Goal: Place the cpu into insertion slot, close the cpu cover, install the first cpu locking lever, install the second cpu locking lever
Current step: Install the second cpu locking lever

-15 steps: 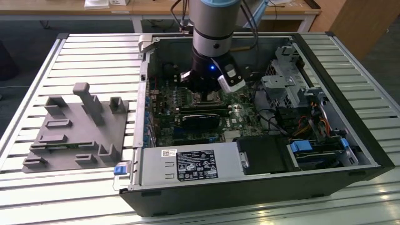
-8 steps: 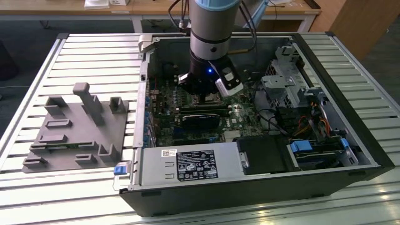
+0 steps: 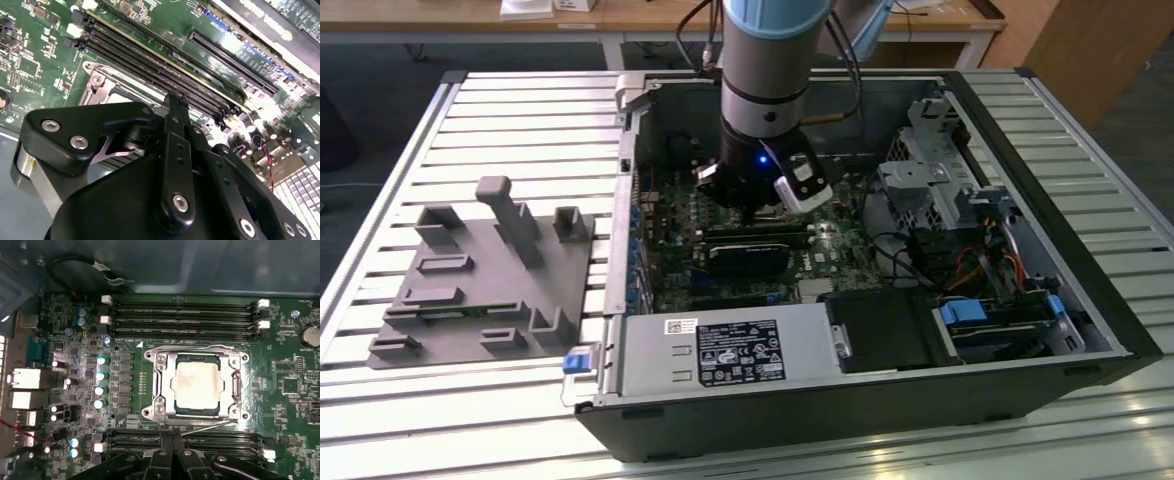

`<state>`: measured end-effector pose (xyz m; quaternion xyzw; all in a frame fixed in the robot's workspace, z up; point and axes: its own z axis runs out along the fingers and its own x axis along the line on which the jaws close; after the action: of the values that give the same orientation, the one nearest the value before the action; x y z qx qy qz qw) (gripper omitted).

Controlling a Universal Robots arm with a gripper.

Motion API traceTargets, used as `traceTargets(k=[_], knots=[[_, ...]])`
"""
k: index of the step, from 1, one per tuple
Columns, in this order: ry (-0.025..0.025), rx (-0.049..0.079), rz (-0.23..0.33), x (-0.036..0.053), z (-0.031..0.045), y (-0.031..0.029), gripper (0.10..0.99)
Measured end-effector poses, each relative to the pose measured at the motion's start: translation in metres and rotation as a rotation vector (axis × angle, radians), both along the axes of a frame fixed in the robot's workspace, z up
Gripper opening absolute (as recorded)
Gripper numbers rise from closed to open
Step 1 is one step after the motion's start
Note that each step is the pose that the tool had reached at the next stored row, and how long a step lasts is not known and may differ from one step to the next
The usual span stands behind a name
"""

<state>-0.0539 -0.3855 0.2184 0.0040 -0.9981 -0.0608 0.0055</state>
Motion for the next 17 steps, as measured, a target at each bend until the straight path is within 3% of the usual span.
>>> traceTargets(k=[2, 6, 10, 17], knots=[[0.0002, 0.006, 0.000, -0.0001, -0.0024, -0.0002, 0.106], [0.0000, 0.040, 0.000, -0.0005, -0.0037, -0.0043, 0.106], [0.0000, 0.062, 0.000, -0.0024, -0.0041, -0.0107, 0.106], [0.0000, 0.091, 0.000, -0.0113, -0.0060, -0.0168, 0.106]])
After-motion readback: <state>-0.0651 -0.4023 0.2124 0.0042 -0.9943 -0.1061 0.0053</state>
